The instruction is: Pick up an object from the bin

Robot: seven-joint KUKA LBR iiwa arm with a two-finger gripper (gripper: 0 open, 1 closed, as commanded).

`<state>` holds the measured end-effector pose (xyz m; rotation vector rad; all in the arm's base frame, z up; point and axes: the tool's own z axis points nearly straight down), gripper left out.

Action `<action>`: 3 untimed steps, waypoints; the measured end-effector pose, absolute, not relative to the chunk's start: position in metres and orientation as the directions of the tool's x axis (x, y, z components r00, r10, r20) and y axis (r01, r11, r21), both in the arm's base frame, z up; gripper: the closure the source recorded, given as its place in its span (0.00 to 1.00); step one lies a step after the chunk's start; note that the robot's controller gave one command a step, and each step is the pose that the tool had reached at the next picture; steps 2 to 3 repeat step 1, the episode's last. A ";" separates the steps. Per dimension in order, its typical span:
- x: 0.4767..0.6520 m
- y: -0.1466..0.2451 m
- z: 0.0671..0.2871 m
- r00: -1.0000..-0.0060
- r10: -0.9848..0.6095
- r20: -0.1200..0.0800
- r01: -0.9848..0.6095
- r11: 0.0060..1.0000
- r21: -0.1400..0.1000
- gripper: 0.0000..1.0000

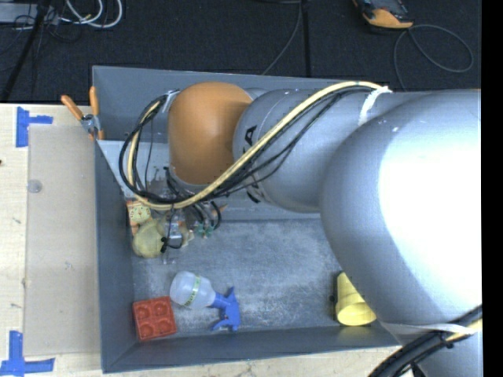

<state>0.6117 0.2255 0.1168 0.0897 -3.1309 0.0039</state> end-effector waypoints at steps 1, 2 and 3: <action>0.612 0.225 0.134 -0.998 -0.057 0.010 -0.057 0.998 -0.002 1.00; 0.612 0.225 0.134 -0.998 -0.057 0.010 -0.057 0.998 -0.002 1.00; 0.612 0.225 0.134 -0.998 -0.057 0.010 -0.057 0.998 -0.002 1.00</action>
Offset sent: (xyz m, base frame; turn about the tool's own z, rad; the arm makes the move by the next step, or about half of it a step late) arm 0.0000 -0.0001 0.0552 0.0000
